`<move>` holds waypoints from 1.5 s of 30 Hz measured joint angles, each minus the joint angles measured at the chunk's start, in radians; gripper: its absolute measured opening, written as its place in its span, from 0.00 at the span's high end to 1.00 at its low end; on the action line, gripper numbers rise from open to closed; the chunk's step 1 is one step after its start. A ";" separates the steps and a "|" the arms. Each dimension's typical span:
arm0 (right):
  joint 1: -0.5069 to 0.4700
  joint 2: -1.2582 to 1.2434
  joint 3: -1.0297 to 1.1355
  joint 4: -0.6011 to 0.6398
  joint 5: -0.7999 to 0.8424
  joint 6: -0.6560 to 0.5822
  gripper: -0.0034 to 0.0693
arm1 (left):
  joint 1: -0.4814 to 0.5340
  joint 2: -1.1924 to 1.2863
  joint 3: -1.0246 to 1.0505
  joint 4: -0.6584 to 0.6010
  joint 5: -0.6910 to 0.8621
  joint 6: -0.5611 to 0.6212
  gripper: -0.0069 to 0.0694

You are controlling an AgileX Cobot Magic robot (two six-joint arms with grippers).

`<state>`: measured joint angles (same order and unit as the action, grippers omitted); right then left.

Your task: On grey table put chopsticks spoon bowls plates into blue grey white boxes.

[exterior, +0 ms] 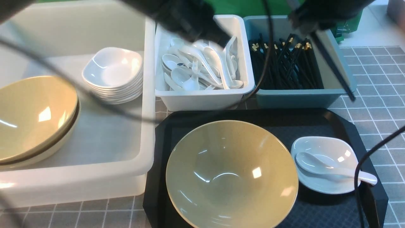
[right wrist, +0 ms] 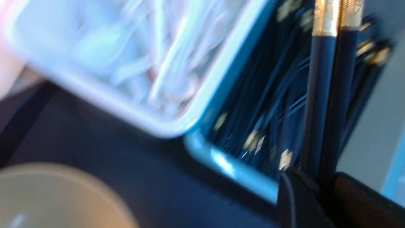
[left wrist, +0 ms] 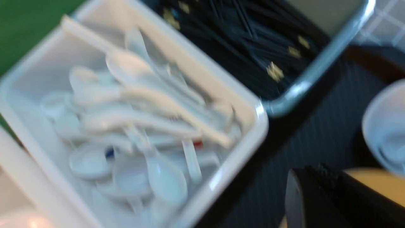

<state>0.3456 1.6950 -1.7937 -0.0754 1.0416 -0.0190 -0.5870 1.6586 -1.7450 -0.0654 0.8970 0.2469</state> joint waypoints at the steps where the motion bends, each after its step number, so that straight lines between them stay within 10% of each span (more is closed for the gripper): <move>1: -0.019 0.015 -0.013 0.013 -0.025 0.000 0.75 | 0.003 0.033 -0.042 0.000 -0.009 0.000 0.92; 20: -0.193 0.573 -0.266 0.108 -0.584 0.099 0.75 | 0.062 0.190 -0.196 0.006 -0.174 0.000 0.92; 25: -0.213 0.652 -0.327 0.108 -0.455 0.105 0.69 | 0.088 0.174 -0.180 0.006 -0.122 -0.009 0.92; 34: -0.193 0.556 -0.446 0.108 0.053 -0.070 0.29 | 0.113 -0.099 0.098 0.012 -0.069 -0.015 0.92; 45: -0.105 0.178 -0.192 0.113 0.202 -0.189 0.28 | 0.114 -0.460 0.439 -0.036 0.089 -0.003 0.92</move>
<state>0.2407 1.8735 -1.9860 0.0373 1.2437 -0.2079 -0.4735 1.1987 -1.3056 -0.1017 0.9859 0.2436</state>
